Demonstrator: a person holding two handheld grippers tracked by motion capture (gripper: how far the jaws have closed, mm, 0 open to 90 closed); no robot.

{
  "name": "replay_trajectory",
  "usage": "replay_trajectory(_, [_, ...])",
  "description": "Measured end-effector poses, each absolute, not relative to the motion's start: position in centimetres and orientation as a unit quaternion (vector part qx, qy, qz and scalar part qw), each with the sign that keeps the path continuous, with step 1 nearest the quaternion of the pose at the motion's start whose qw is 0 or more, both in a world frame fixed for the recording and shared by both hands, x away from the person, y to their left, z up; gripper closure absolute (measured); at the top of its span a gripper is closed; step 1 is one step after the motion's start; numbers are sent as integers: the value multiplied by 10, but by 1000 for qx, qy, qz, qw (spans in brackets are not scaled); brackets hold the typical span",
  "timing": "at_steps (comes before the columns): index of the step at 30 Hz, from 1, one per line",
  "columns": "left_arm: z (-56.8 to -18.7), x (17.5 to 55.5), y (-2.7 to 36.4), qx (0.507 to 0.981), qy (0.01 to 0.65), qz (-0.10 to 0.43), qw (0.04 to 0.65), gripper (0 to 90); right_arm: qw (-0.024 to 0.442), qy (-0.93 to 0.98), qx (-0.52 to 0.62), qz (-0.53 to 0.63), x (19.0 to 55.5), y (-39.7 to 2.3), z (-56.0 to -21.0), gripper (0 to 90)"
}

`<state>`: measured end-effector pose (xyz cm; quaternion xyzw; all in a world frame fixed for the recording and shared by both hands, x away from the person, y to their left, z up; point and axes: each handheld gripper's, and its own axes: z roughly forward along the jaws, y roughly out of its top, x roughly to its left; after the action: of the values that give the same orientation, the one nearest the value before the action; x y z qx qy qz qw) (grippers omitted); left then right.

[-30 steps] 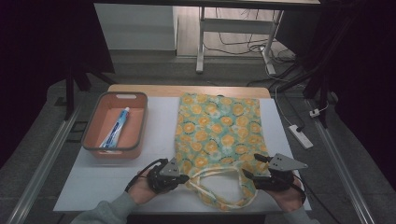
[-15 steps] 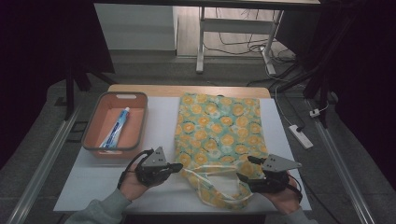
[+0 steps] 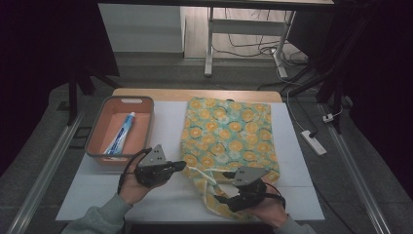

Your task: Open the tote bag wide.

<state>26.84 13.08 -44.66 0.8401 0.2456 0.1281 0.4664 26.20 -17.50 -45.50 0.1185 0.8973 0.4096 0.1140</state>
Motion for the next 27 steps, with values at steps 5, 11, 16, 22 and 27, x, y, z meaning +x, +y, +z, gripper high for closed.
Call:
replay_trajectory(5, [-440,270,136,834,251,135,472,887,144,910,120,371,278,-155,-460,267])
replay_trajectory(11, [-438,271,141,830,256,137,477,887,173,915,161,327,314,-155,-464,312])
replay_trajectory(16, [-438,271,141,830,254,137,478,887,182,922,170,297,330,-154,-469,373])
replay_trajectory(22, [-438,271,142,829,253,140,479,887,148,941,164,256,344,-152,-481,722])
replay_trajectory(27, [-438,271,144,826,258,140,481,886,131,940,171,265,348,-155,-480,839])
